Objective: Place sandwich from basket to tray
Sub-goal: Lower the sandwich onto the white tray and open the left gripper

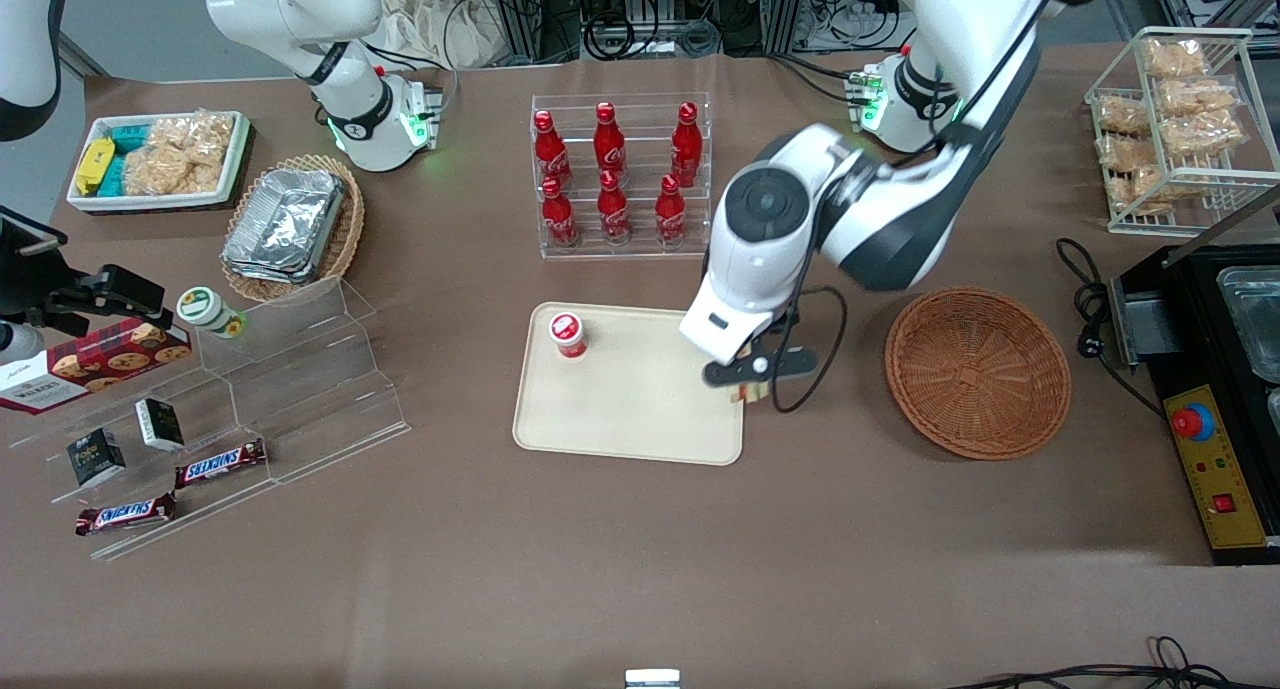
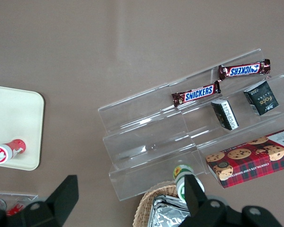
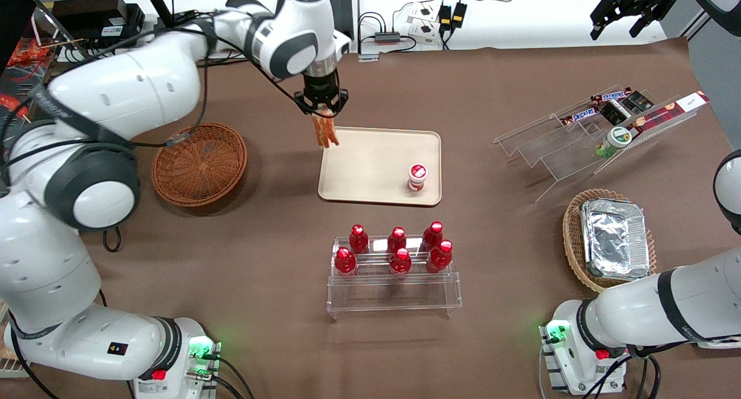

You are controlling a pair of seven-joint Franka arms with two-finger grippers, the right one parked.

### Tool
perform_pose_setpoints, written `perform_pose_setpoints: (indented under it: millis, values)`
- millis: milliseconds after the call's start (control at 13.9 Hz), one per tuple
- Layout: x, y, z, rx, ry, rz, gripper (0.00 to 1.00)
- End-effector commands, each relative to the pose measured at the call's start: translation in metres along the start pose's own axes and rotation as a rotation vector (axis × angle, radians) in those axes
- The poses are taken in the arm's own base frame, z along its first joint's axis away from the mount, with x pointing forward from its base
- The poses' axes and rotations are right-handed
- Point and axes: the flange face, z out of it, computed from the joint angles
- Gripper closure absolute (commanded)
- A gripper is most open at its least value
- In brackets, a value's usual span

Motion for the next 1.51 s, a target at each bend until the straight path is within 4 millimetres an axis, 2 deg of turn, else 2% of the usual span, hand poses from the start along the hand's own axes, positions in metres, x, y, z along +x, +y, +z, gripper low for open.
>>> perform_pose_setpoints:
  millis: [0, 288, 577, 649, 721, 793, 865, 937, 1009, 1081, 1225, 1441]
  values:
    - [0.017, 0.013, 0.043, -0.051, 0.002, -0.020, 0.75]
    - [0.013, 0.026, 0.113, -0.044, -0.019, 0.015, 0.75]
    - [0.008, 0.026, 0.156, -0.008, -0.049, 0.043, 0.75]
    - [0.008, 0.025, 0.161, -0.001, -0.050, 0.046, 0.74]
    - [0.008, 0.025, 0.164, 0.000, -0.053, 0.046, 0.68]
    - [0.008, 0.025, 0.165, 0.001, -0.053, 0.046, 0.56]
    - [0.008, 0.025, 0.164, 0.000, -0.053, 0.040, 0.30]
    - [0.011, 0.025, 0.159, -0.007, -0.049, 0.029, 0.13]
    - [0.015, 0.025, 0.151, -0.013, -0.037, 0.000, 0.00]
    - [0.018, 0.024, 0.139, -0.017, -0.021, -0.036, 0.00]
    - [0.022, 0.025, 0.074, -0.041, 0.065, -0.082, 0.00]
    - [0.019, 0.003, -0.028, -0.015, 0.151, -0.217, 0.00]
